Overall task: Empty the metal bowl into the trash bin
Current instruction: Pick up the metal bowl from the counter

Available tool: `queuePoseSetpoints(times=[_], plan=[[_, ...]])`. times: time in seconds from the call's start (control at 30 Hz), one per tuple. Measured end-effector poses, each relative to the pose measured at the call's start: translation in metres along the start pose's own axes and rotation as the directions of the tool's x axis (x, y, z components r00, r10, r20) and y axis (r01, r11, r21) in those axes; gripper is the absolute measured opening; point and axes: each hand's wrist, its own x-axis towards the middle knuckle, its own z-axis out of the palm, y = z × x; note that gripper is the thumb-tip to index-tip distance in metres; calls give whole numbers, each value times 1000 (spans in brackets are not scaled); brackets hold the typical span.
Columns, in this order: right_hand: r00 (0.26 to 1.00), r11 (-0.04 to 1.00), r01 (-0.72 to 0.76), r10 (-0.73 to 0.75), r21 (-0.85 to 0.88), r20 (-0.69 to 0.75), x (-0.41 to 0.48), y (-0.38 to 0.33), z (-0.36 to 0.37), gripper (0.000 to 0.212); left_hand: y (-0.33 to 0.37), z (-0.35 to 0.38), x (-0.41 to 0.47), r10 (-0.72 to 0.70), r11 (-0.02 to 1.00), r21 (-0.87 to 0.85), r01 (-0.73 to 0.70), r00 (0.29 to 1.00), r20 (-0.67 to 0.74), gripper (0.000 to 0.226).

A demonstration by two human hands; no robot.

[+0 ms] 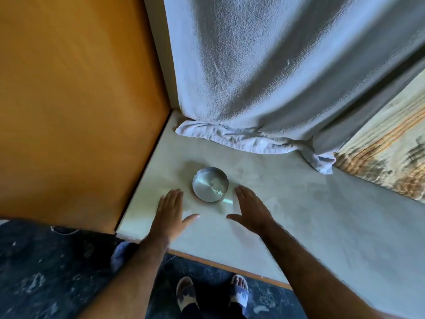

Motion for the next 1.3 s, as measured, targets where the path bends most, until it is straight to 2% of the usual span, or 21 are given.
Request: queuePoseSetpoints(times=[0.1,0.33,0.5,0.67,0.87,1.0,1.2,1.3], plan=[[998,991,-26,33,130,-50,17,-9,-8,99,12,-11,19,35,975,-218,-38,999,-20,82],[986,941,-92,131,326,-101,37,-24,-3,102,25,-10,57,9,938,-346,-5,1000,10,103],[960,883,-120,219,454,-172,36,-32,9,101,24,-2,60,-4,916,-402,-1,1000,-11,102],[949,818,-48,216,573,-229,25,-44,4,97,16,-19,53,62,874,-482,-71,998,-33,102],[918,871,21,178,490,-355,-4,-76,-10,77,2,-45,15,67,825,-558,-88,996,-58,110],[916,932,16,132,361,-379,-31,-97,-3,74,-2,-54,-23,41,809,-584,-66,998,-56,114],[935,975,89,-11,204,-354,-64,-124,11,76,-18,-53,-83,-47,824,-565,-26,992,-113,107],[950,973,115,-48,202,-309,-75,-138,24,74,-31,-49,-113,-82,843,-538,-8,986,-144,100]])
